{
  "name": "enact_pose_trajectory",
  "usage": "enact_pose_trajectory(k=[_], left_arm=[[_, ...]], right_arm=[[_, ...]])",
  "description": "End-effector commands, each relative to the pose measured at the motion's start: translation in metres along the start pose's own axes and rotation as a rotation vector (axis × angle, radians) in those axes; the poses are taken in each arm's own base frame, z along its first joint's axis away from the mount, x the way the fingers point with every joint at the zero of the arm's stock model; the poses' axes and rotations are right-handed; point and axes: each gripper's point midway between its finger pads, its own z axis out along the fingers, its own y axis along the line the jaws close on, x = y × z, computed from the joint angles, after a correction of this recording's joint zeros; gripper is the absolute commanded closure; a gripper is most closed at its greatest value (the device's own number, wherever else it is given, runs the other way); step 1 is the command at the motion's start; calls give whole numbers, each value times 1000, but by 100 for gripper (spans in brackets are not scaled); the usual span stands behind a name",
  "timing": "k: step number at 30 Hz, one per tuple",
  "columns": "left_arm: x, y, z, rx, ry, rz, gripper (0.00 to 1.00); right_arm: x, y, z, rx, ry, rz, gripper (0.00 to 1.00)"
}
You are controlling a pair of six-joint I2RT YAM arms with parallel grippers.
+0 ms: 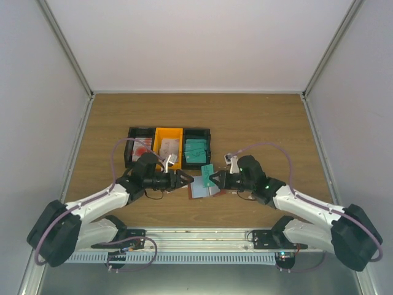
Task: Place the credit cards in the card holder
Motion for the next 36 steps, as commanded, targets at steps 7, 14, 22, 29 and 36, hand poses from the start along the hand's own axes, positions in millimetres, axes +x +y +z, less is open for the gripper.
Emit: enact_pose_trajectory(k=[7,14,22,29,36], left_arm=[[1,41,30,-105,70,0,75],[-1,81,40,-262,82,-28,85],[11,106,46,-315,123,-83,91],[20,118,47,-353,144,-108,93],[27,124,47,-372,157,-111,94]], right_arm=[[16,-68,15,186,125,-4,100],[21,-77,21,172,148,37,99],[30,-75,29,88,182,82,99],[38,-79,33,72,203,132,100],[42,-89,37,88,199,174,100]])
